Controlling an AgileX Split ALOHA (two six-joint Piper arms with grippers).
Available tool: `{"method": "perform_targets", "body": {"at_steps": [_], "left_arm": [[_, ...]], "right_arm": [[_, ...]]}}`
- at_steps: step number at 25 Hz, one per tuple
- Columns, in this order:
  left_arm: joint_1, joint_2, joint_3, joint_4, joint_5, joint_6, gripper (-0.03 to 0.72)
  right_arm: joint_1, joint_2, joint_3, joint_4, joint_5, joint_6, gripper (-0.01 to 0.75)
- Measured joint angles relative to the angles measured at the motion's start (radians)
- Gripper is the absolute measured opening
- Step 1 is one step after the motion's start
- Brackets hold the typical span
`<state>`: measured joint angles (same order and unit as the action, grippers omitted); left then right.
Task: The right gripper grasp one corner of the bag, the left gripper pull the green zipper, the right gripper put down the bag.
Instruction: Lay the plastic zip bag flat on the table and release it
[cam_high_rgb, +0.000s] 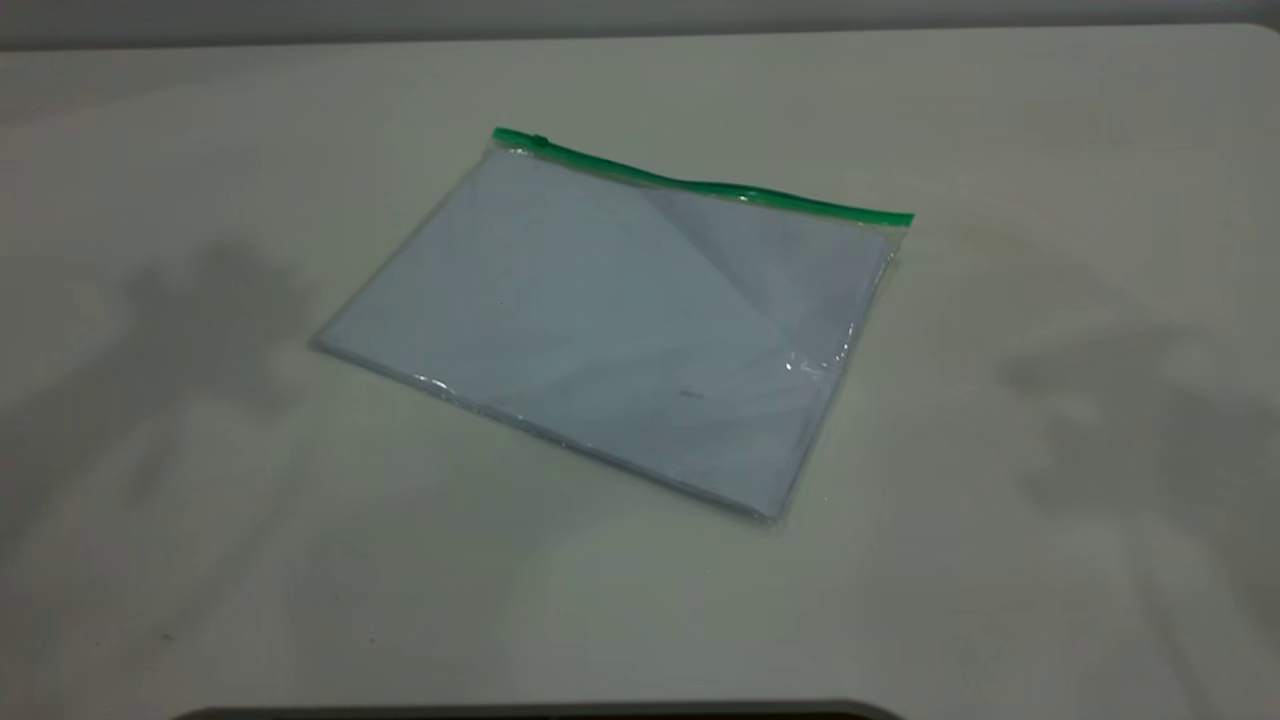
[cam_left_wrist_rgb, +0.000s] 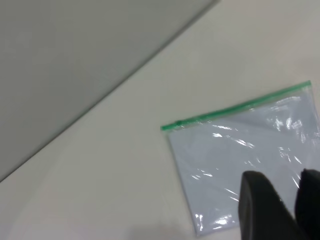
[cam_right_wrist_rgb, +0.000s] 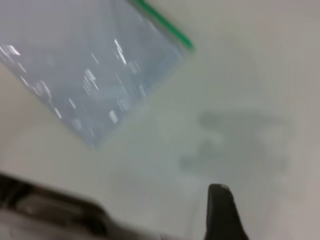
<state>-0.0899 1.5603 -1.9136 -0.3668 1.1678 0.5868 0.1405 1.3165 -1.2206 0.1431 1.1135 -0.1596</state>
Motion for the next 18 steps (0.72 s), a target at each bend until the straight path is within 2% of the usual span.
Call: {"method": "perform_targets", "body": {"at_steps": [2,7,10,15,18], "left_arm": [[0.000,-0.062,0.000,0.052,0.000,-0.083,0.240],[0.000,-0.230,0.079,0.135,0.000,-0.231,0.240],[0.000,-0.338,0.213,0.159,0.000,-0.262,0.241],[0.000,-0.523,0.521,0.176,0.001,-0.276,0.241],[0.000,-0.630,0.699,0.211,0.001,-0.295,0.244]], "right_arm": [[0.000,-0.072,0.006,-0.078,0.093,0.059,0.506],[0.000,-0.264,0.121,-0.157,0.121,0.126,0.506],[0.000,-0.396,0.242,-0.160,0.121,0.133,0.506],[0.000,-0.637,0.473,-0.162,0.121,0.135,0.506],[0.000,-0.770,0.590,-0.162,0.084,0.136,0.506]]}}
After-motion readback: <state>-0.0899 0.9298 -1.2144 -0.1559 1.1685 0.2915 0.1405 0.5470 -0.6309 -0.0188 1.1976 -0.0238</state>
